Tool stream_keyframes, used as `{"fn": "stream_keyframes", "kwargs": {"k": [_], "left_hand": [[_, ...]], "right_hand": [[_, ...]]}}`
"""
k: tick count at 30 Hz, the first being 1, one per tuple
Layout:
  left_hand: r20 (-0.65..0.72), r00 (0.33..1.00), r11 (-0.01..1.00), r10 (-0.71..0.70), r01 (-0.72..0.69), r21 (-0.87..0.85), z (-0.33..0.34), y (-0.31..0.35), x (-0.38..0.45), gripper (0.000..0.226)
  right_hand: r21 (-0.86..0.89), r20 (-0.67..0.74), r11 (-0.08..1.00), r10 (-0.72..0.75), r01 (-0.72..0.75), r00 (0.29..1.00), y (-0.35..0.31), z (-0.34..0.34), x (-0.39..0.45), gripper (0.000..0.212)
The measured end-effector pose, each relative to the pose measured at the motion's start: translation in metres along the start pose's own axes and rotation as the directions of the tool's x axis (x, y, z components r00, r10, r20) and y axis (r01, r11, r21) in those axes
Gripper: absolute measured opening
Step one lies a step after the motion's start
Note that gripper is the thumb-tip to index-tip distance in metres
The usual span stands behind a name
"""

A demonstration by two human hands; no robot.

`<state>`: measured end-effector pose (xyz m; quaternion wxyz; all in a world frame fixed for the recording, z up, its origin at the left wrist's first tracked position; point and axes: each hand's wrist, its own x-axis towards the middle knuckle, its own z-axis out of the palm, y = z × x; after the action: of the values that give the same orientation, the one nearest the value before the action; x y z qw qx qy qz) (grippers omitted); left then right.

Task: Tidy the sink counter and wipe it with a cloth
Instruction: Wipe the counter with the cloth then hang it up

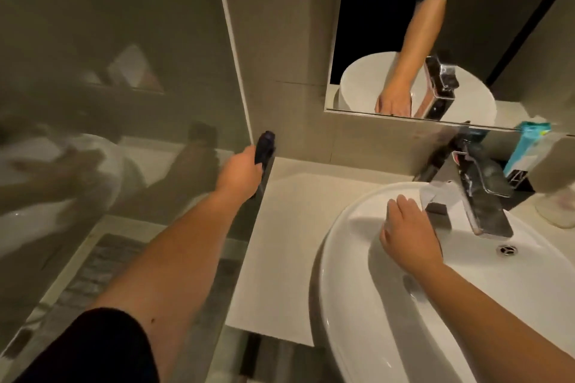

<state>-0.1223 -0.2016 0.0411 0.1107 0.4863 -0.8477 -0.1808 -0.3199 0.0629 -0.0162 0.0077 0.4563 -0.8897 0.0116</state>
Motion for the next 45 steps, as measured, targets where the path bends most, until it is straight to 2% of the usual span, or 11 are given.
{"fn": "stream_keyframes", "kwargs": {"k": [3, 6, 10, 14, 22, 30, 35, 37, 40, 43, 45], "left_hand": [[-0.003, 0.995, 0.986, 0.102, -0.100, 0.137, 0.031, 0.014, 0.047, 0.018], [0.159, 0.946, 0.885, 0.284, -0.322, 0.335, 0.078, 0.018, 0.063, 0.026], [0.279, 0.877, 0.835, 0.392, -0.466, 0.291, 0.132, -0.001, 0.056, 0.045], [0.335, 0.822, 0.822, 0.460, -0.537, 0.188, 0.122, -0.012, 0.050, 0.040], [0.329, 0.858, 0.871, 0.394, -0.463, 0.165, 0.098, -0.052, -0.102, 0.053], [0.325, 0.896, 0.902, 0.302, -0.379, 0.208, 0.075, -0.071, -0.281, 0.047], [0.416, 0.908, 0.994, 0.040, 0.004, -0.105, 0.060, -0.062, -0.315, 0.036], [0.487, 0.869, 0.876, -0.089, 0.301, -0.377, 0.052, -0.055, -0.320, 0.027], [0.574, 0.779, 0.388, -0.252, 0.625, -0.677, 0.046, -0.047, -0.308, 0.025], [0.588, 0.755, 0.097, -0.290, 0.634, -0.767, 0.038, -0.036, -0.270, 0.024], [0.541, 0.785, 0.083, -0.302, 0.587, -0.805, 0.031, -0.028, -0.228, 0.023]], "right_hand": [[-0.089, -0.004, 0.996, 0.015, -0.015, 1.000, 0.002, 0.023, 0.002, 0.054], [-0.080, -0.026, 0.996, 0.024, -0.026, 0.999, 0.003, 0.031, 0.001, 0.060], [-0.055, -0.062, 0.998, 0.012, -0.016, 0.998, 0.005, 0.042, 0.000, 0.068], [-0.058, -0.085, 0.998, 0.004, -0.009, 0.996, 0.005, 0.045, 0.001, 0.068], [-0.046, -0.068, 0.998, -0.039, 0.036, 0.997, 0.010, 0.043, -0.001, 0.072], [-0.077, 0.140, 0.996, -0.036, 0.047, 0.990, 0.007, 0.018, -0.002, 0.083], [-0.048, 0.253, 0.997, -0.050, 0.064, 0.966, 0.009, 0.000, -0.001, 0.094], [-0.039, 0.286, 0.997, -0.054, 0.068, 0.957, 0.009, -0.004, -0.001, 0.096], [-0.025, 0.288, 0.997, -0.062, 0.073, 0.956, 0.008, -0.005, -0.004, 0.095], [-0.025, 0.260, 0.997, -0.067, 0.076, 0.963, 0.008, -0.004, -0.006, 0.095], [-0.032, 0.240, 0.996, -0.068, 0.078, 0.968, 0.007, 0.000, -0.007, 0.095]]}}
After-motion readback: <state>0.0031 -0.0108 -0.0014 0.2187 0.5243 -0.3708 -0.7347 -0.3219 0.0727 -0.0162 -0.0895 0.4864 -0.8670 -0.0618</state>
